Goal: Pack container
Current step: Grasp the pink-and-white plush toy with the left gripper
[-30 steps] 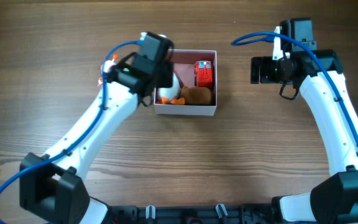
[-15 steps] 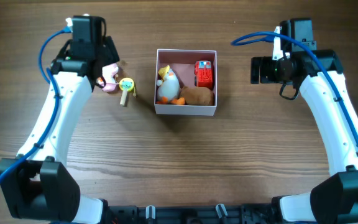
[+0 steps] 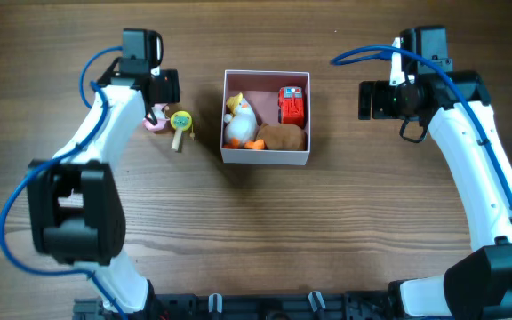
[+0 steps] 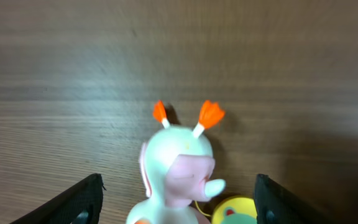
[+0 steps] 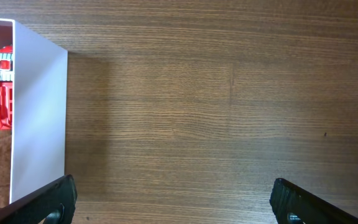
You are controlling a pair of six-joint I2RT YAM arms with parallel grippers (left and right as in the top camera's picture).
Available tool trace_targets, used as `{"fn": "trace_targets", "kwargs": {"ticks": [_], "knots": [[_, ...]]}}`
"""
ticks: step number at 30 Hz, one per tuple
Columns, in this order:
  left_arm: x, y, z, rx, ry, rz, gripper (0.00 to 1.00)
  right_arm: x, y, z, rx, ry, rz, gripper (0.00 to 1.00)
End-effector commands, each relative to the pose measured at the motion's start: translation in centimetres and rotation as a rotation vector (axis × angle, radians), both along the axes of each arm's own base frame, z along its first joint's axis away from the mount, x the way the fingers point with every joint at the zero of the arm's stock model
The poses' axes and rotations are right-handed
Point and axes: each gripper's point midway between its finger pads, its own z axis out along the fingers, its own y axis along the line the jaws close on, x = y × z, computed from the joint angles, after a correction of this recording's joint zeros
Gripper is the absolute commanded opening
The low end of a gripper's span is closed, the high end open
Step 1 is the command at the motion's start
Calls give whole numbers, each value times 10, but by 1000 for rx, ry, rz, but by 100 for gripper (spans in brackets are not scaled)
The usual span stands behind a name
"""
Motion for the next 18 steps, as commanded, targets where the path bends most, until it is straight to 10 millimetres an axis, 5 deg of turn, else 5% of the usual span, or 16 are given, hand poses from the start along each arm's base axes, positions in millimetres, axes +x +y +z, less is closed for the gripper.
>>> {"fn": "trace_targets", "kwargs": {"ticks": [1, 7, 8, 9, 10, 12, 18], "knots": [[0, 0, -38, 14, 85, -43, 80, 3, -2, 13, -2, -39, -22, 100], [-6, 0, -65, 17, 146, -44, 73, 3, -2, 13, -2, -39, -22, 99], [-5, 0, -64, 17, 143, -43, 63, 3, -2, 13, -2, -39, -22, 100], [-4, 0, -63, 17, 136, -43, 37, 3, -2, 13, -2, -39, -22, 100], [-1, 0, -61, 18, 125, -42, 23, 3, -2, 13, -2, -39, -22, 99], [1, 3, -59, 34, 113, -33, 8, 3, -2, 13, -2, -39, -22, 100], [6, 16, -27, 100, 45, 8, 4, 3, -2, 13, -2, -39, -22, 100]]}}
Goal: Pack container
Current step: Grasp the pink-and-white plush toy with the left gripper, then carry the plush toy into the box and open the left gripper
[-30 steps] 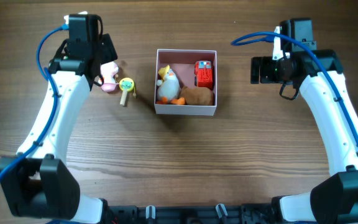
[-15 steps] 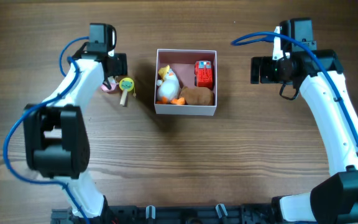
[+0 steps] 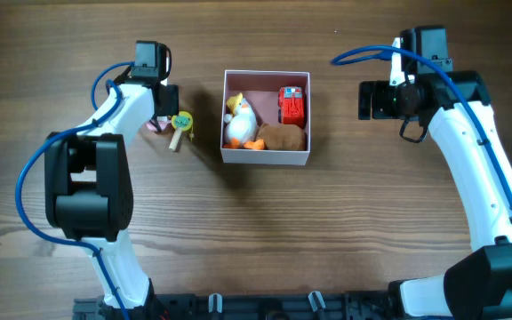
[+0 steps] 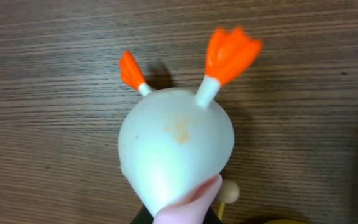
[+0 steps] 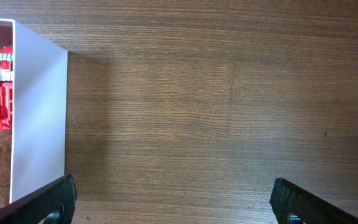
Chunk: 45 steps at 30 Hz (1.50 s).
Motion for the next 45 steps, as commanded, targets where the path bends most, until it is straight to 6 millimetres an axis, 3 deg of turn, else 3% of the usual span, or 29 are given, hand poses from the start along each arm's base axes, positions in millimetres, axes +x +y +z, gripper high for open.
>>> {"fn": "trace_targets", "kwargs": {"ticks": [1, 4, 8, 11, 14, 15, 19, 24, 33, 45], "knots": [[11, 10, 44, 45, -102, 27, 4, 3, -2, 13, -2, -39, -22, 100], [14, 4, 81, 36, -182, 19, 4, 3, -2, 13, -2, -39, -22, 100], [9, -24, 144, 8, -312, -36, 4, 3, -2, 13, -2, -39, -22, 99], [-2, -66, 190, -37, -412, -127, 4, 3, -2, 13, -2, -39, -22, 100], [-17, -116, 215, -111, -467, -210, 4, 3, -2, 13, -2, -39, -21, 99], [-25, -142, 219, -158, -475, -229, 4, 3, -2, 13, -2, -39, -22, 99], [-46, -199, 209, -256, -445, -261, 4, 3, -2, 13, -2, -39, -22, 99], [-52, -232, 190, -329, -411, -236, 4, 3, -2, 13, -2, -39, -22, 99], [-40, -247, 130, -288, -323, -242, 4, 3, -2, 13, -2, -39, -22, 99], [-28, -259, 103, -331, -310, -210, 4, 3, -2, 13, -2, -39, -21, 99]]}}
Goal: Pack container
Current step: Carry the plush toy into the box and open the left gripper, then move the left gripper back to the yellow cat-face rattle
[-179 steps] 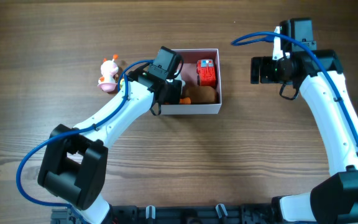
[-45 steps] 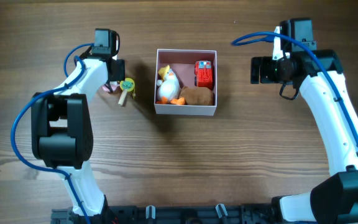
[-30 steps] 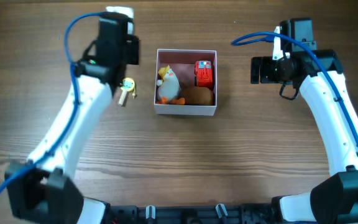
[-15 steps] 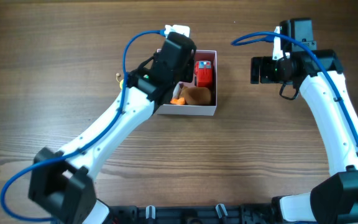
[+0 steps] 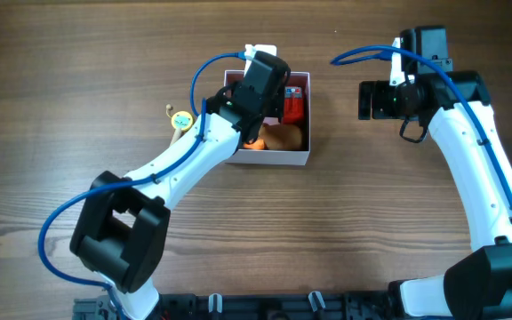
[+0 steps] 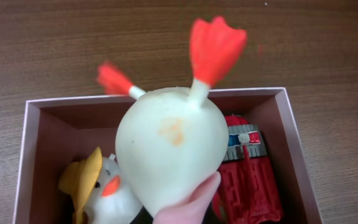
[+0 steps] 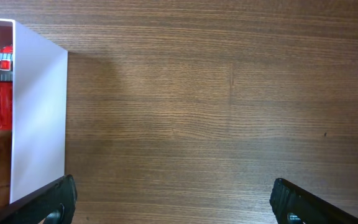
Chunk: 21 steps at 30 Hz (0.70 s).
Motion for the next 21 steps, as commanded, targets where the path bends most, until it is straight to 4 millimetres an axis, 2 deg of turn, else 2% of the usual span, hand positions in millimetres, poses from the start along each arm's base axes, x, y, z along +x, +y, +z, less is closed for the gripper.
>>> {"fn": "trace_targets", "kwargs": {"ticks": [1, 4, 7, 9, 10, 17, 21], "knots": [[4, -4, -6, -15, 11, 8, 4, 3, -2, 13, -2, -39, -22, 99], [4, -4, -16, -4, 27, 8, 11, 3, -2, 13, -2, -39, -22, 100], [5, -3, -22, 5, 36, 8, 26, 3, -2, 13, -2, -39, -22, 99], [6, 0, -23, 7, 38, 15, 53, 3, -2, 13, -2, -39, -22, 100], [7, 1, -23, 7, 38, 17, 59, 3, -2, 13, -2, -39, -21, 100], [17, 12, -20, -3, 20, 42, 60, 3, -2, 13, -2, -39, -21, 100], [18, 13, -18, -6, 17, 46, 48, 3, -2, 13, -2, -39, -21, 99]]}}
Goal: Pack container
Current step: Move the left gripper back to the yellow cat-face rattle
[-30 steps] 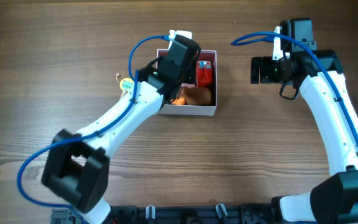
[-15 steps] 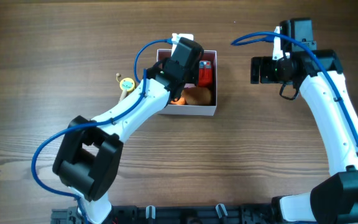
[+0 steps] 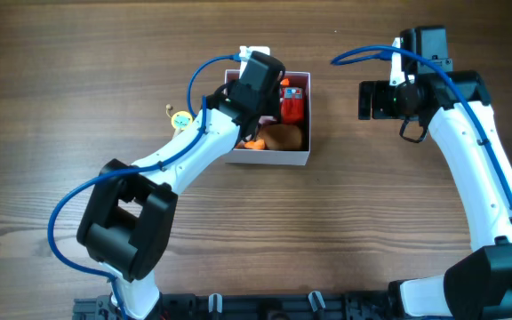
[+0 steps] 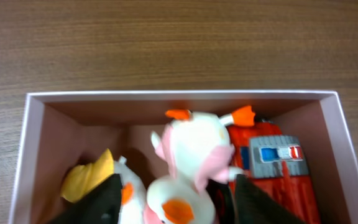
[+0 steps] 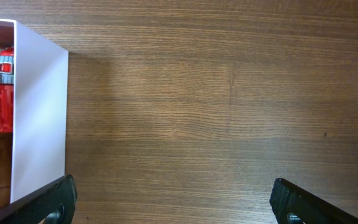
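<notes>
The white-and-pink toy with orange tufts lies inside the pink-walled box, between a duck plush with a yellow hat and a red truck. My left gripper hangs open over it, one finger on each side of the toy. From overhead the left gripper covers the box's far left part, and the toy is hidden under it. My right gripper is open over bare wood, to the right of the box's white wall.
A small yellow rattle-like toy lies on the table left of the box. A brown plush fills the box's near right part. The right arm reaches in from the right.
My left gripper held the white-and-pink toy up above the box. Now the jaws stand open and the toy rests down inside, between the duck and the truck. The right arm has not moved.
My left gripper stood open over the white-and-pink toy on the table left of the box. Then it was shut on the toy there. Then it held it above the box, and now the toy lies in the box with the gripper open.
</notes>
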You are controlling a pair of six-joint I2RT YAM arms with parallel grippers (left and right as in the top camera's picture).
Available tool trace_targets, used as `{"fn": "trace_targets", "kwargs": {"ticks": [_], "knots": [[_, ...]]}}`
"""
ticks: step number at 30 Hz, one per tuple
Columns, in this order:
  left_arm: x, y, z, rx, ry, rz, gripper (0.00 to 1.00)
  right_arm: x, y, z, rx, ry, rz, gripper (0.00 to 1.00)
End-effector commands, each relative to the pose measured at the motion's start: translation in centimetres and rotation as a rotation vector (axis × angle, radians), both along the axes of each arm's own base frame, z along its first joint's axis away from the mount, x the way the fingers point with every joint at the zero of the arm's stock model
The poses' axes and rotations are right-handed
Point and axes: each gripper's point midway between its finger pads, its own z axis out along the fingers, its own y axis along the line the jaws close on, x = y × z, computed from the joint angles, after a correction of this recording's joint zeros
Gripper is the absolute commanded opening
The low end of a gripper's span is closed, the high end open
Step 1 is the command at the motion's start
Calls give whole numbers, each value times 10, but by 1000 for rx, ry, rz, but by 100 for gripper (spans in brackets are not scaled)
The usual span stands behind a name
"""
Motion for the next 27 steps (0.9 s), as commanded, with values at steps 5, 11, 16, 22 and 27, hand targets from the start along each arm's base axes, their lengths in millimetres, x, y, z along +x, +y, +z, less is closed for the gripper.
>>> {"fn": "trace_targets", "kwargs": {"ticks": [5, 11, 16, 22, 27], "knots": [[12, 27, 20, 82, -60, 41, 53, 3, -2, 13, -2, -39, -22, 100], [0, 103, 74, 113, -62, 184, 70, 3, -2, 13, -2, -39, -22, 100], [-25, 168, 66, 146, 89, 281, 99, 3, -2, 13, -2, -39, -22, 100], [-35, 191, 18, 29, 276, 285, 92, 3, -2, 13, -2, -39, -22, 100], [-37, 197, -19, 55, 370, 301, 85, 3, -2, 13, -2, -39, -22, 99]]}}
